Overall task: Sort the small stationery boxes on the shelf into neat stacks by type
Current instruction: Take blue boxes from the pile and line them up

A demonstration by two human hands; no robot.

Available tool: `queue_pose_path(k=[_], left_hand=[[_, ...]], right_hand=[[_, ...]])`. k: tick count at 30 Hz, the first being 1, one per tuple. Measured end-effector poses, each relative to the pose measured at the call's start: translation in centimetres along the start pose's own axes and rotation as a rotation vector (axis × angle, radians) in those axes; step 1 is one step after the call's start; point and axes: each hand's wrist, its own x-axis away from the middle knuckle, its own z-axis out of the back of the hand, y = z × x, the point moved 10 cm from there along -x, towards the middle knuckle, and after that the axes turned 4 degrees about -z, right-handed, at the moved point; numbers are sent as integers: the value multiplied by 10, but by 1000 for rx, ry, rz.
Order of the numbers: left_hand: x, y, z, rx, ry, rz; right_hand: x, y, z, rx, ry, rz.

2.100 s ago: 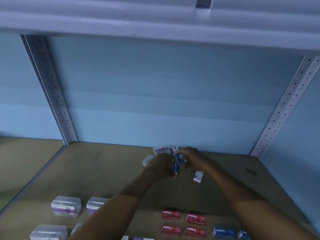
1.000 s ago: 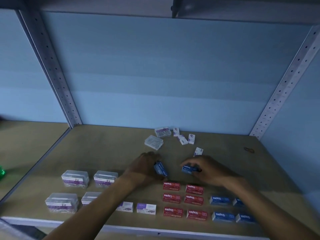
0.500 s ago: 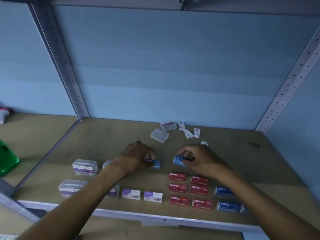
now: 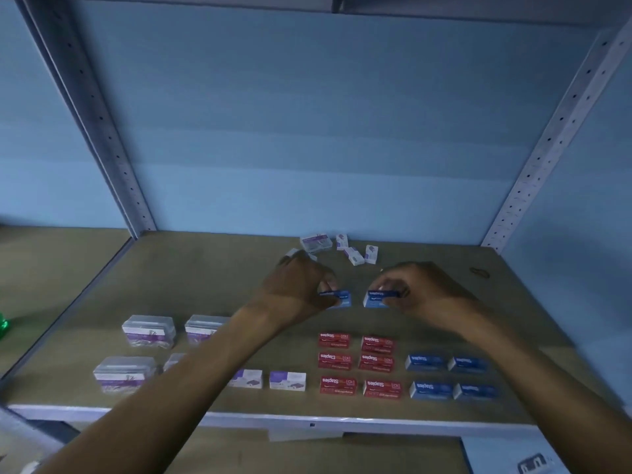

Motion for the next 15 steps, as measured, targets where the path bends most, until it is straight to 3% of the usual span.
queue_pose_path(k=[7,15], left_hand=[[-36,90,-39,17,-113,-50],[-42,120,-90,-57,-211,-123]], right_hand=[[42,101,29,25,31,-205],[62,135,17,99,-1,-175]])
